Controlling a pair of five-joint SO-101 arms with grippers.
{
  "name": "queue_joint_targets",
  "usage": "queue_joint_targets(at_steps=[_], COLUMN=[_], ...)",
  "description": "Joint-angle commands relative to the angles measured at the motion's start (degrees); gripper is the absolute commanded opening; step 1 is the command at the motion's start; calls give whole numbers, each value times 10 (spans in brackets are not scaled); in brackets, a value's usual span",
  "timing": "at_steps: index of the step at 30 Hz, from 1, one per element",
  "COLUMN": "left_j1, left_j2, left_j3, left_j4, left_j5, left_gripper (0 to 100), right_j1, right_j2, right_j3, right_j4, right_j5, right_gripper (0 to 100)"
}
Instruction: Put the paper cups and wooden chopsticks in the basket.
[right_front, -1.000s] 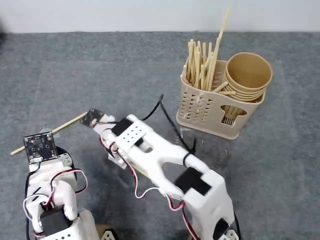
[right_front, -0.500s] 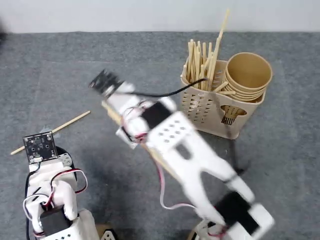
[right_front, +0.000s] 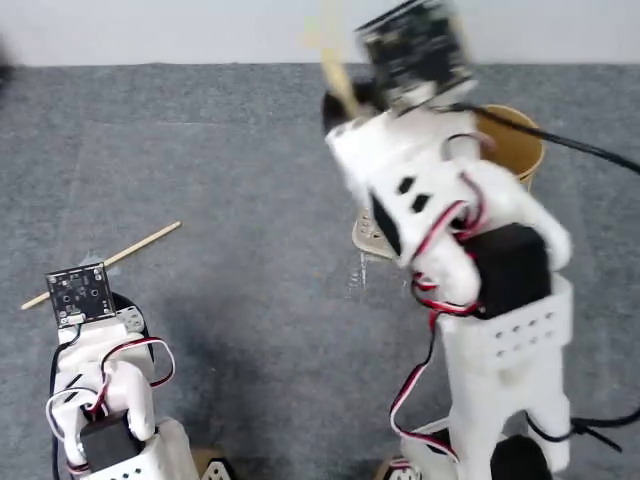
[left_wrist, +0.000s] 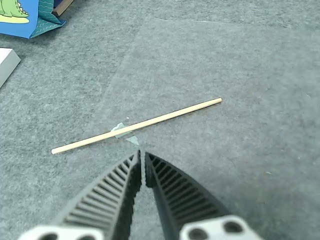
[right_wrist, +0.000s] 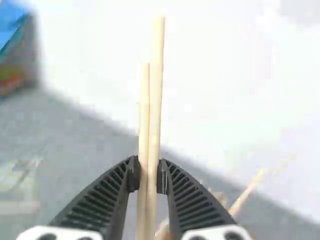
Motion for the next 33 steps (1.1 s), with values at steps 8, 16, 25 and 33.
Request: queue_joint_targets(at_steps=[8, 16, 25, 33], left_j1=[2, 2, 2, 3], left_j2=[-6, -6, -6, -6], left_j3=[-7, -7, -7, -7], left_j4=[-1, -1, -1, -1], left_j5=[-4, -4, -4, -4], left_gripper=[13, 13, 13, 13], right_j1=[131, 145, 142, 140], right_j2=[-36, -82, -112, -115], right_j3=[142, 421, 633, 648], right_j4=[-268, -515, -611, -584], right_j5=[-57, -65, -67, -64], right_gripper=[8, 8, 8, 138])
